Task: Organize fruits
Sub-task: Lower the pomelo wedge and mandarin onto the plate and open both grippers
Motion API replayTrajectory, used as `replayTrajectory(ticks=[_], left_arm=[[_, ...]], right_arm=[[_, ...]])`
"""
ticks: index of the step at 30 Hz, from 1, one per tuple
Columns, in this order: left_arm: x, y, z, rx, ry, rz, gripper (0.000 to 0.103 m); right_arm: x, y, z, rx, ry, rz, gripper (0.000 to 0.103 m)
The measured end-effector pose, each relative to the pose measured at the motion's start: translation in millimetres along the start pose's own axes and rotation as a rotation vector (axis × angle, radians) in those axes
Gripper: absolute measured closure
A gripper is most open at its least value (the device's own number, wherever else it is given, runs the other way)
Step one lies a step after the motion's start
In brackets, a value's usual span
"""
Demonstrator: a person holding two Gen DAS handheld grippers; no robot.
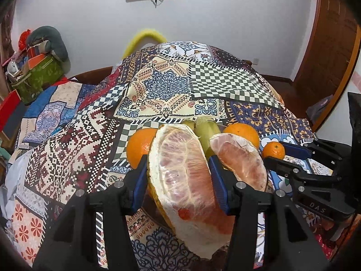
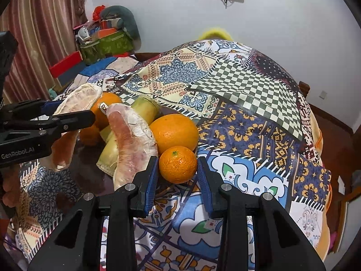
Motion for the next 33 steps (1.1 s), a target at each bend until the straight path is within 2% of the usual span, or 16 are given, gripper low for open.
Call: replayTrajectory(ticks=[7,24,29,33], left_arm=[[-1,3,-6,0.002,-0.02,-0.017,0.051],[-1,3,-23,0.052,-0.005,0.008,0.051],[-1,6,-25,0.068,-0.005,0.01,0.051],[-2,6,-19,0.061,-0.009,0.009,0.051]], right_arm=[[3,4,-7,0.022,-0.038,-0.001,0.071],[2,3,-12,0.048,-0.044,0.005,0.071],[1,3,-8,0.039,-0.043,-0.004,0.06],[2,2,-2,0.025,-0.031,-0.002,0.059]])
Point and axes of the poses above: each gripper's, at about its wrist camera, not at the fingertips, and z roughly against the way its jaws point, x to its left, y to its underside, the point moved 1 cm from there along -z, roughly the way its jaws point, and after that the axes turned 7 degrees about z, right-handed, at the moved point
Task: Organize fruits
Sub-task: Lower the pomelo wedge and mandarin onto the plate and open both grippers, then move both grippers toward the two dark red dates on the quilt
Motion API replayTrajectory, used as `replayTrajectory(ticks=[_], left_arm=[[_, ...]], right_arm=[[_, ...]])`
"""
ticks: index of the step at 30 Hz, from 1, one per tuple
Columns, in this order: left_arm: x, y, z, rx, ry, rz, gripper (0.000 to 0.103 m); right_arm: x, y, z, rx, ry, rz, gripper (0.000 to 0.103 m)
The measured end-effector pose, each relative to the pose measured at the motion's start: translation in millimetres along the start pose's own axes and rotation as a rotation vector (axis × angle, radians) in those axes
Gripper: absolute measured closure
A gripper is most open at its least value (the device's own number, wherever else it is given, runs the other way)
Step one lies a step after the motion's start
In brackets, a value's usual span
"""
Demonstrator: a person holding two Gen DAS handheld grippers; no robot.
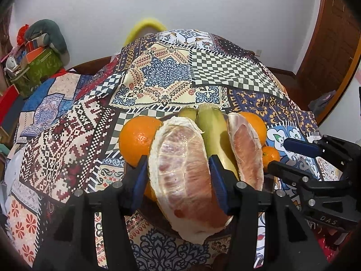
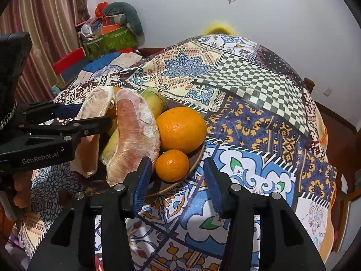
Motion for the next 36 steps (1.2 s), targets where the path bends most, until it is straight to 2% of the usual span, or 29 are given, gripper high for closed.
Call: replayTrajectory(ticks=[9,21,31,36], left_arm=[[-1,-6,36,-0.064,0.002,-0.002,0.047],[3,10,98,-0.122,-0.009,-0.001,0.047],[13,39,136,-0.13,-0.012,0.006,0.047],[15,56,138,-0.101,-0.006,0.01,0.046]], right_arm=[[2,-1,23,-0.031,0.012,-0.014,0.059],[29,-8,69,-0.113,0.026,0.016,0.058],[55,-1,103,-0.155,0.027,0.031,0.058],[64,6,110,-0.164,0.024,0.018,0.052]])
Point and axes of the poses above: each gripper's, at about its wrist camera, not at the fingertips, and z roughly against the way its jaws point, x to its left, y to its underside, the point moved 1 cm from there along -z, roughly the way its jaws point, and after that the axes turned 7 degrees about z, right-handed, at the moved point
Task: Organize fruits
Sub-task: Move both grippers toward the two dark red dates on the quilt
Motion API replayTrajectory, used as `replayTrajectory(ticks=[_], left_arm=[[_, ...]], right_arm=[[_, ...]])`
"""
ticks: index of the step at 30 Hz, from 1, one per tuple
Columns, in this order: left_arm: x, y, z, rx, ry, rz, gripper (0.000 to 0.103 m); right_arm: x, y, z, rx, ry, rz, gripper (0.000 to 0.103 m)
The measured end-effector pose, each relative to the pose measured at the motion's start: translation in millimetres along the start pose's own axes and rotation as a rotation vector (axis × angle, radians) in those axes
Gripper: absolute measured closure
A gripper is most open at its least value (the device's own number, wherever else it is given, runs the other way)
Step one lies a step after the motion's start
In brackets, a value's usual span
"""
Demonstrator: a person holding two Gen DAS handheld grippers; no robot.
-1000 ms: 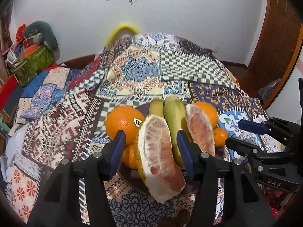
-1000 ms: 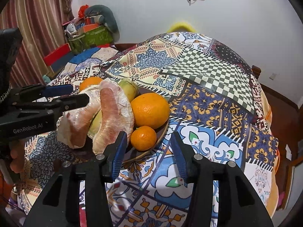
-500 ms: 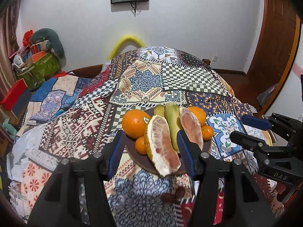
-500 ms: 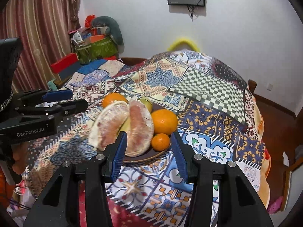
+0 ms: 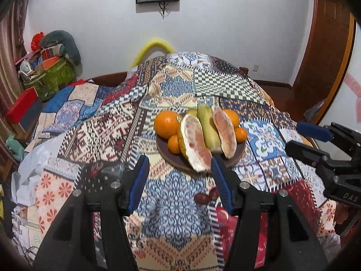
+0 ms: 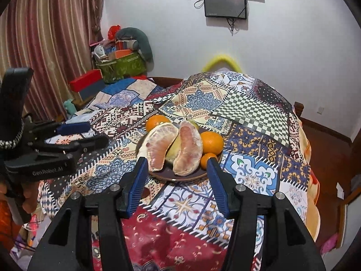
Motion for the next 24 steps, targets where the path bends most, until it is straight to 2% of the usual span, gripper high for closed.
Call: replayTrajectory(ticks=[12,24], left_arm=[[20,38,-9,0.082,0.003,0.043,0.046],[34,58,-33,0.149,0.006,0.055,0.047]], right_arm=[[19,22,-15,0.063,-0.028,-0.029,0.051],[40,37,-64,0.174,-0.102,-0.032,0.052]])
Point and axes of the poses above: each gripper's, at about its wrist camera, not at the fingertips, and z roughly against the way its jaws point, x to its left, y to its underside, the point moved 1 cm from there along -z, roughly the way its jaws point, and after that the axes turned 7 degrees about z, right-handed, at the moved point
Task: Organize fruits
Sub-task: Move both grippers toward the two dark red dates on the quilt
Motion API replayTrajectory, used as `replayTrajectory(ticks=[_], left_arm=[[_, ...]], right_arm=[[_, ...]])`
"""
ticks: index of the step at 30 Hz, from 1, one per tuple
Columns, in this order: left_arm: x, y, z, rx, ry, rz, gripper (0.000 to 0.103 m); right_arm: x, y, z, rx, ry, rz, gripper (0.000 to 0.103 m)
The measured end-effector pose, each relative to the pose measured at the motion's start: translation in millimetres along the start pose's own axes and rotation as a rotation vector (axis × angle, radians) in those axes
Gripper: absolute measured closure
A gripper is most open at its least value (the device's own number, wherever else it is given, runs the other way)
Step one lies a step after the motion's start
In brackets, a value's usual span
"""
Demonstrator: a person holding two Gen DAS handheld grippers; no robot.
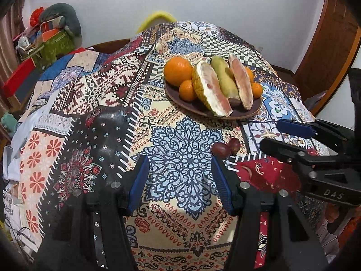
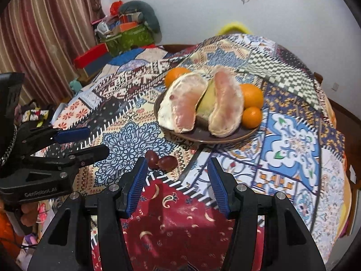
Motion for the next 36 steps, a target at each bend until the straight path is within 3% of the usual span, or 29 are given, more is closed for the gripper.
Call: replayTrajectory(ticks=[4,8,13,16,24,33,36], left_arm=[[4,1,-8,0.014,0.003,0.008,0.047],[8,2,-16,0.03,0.006,0.019,0.047],[10,2,-20,0.037,0.011,0.023,0.047],[9,1,-22,0.039,0.012,0.019,0.047],[-6,-1,-25,0.042,0.033,-0.008,0.047],[-36,-6,-37,0.056,0.064,-0.06,0.047],[-45,-9,-47,0.07,0.068,-0.071,0.052]], right_arm=[[4,0,-13,0.023,-0.021,0.012,0.052],[8,-2,-25,0.048,-0.033,0.038,0.065],[7,-2,-39,0.076,-0.055,0.037,0.069],[7,-3,-45,0.085,-0.078,0.04,0.079],[2,-2,-39,0.067,-0.088,0.024,0.086],[-20,0,-16,0.028,-0.047,-0.019,0.086],[-30,4,-10,0.024,-0.045,-0.044,0.086]])
Point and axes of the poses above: each gripper's, at about its wrist camera, not at the fingertips, and z roughly against the way its jaws point, x to its left, y to its underside, the point moved 1 cm from there along -z, roughly the way its jaws point, and after that the axes turned 7 degrees about z, right-handed, at the moved point
